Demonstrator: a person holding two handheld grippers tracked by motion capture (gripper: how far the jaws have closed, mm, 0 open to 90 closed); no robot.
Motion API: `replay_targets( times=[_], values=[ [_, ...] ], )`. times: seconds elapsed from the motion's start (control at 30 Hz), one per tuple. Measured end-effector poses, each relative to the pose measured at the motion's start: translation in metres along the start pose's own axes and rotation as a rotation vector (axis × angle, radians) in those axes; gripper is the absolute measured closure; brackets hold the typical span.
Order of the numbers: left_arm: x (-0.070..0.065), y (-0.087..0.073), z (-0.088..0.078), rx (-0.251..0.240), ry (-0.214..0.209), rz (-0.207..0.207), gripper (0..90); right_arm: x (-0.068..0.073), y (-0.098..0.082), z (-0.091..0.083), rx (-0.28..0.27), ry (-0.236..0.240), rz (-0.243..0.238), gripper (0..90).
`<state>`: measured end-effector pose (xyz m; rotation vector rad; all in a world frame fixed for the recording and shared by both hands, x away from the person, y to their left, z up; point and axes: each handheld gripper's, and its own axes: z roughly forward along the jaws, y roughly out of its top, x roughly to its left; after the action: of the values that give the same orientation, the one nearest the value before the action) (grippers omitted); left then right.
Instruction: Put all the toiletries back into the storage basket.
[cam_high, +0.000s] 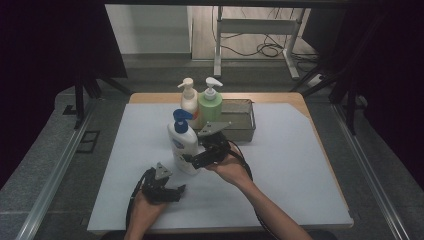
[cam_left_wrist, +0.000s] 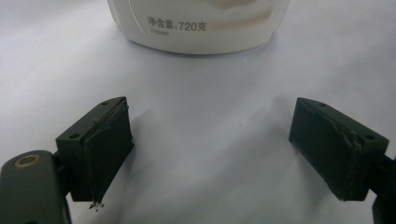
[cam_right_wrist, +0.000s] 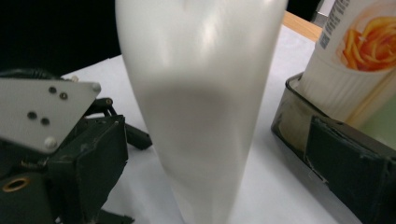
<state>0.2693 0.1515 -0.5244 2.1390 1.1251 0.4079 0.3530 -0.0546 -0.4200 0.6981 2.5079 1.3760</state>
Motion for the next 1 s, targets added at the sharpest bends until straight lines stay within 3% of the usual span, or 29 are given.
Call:
replay_targets(
  times=[0.63,1.0],
  values=[
    [0.0,0.0,0.0,0.001,0.002,0.001,12.7,0.001,0.01,0.026,-0.002,-0.028,-0.007,13.9],
    [0.0,0.0,0.0,0.001,0.001,-0.001,12.7,0.003,0.01,0.031,0.003,-0.016,-0.022,29.7]
  ],
)
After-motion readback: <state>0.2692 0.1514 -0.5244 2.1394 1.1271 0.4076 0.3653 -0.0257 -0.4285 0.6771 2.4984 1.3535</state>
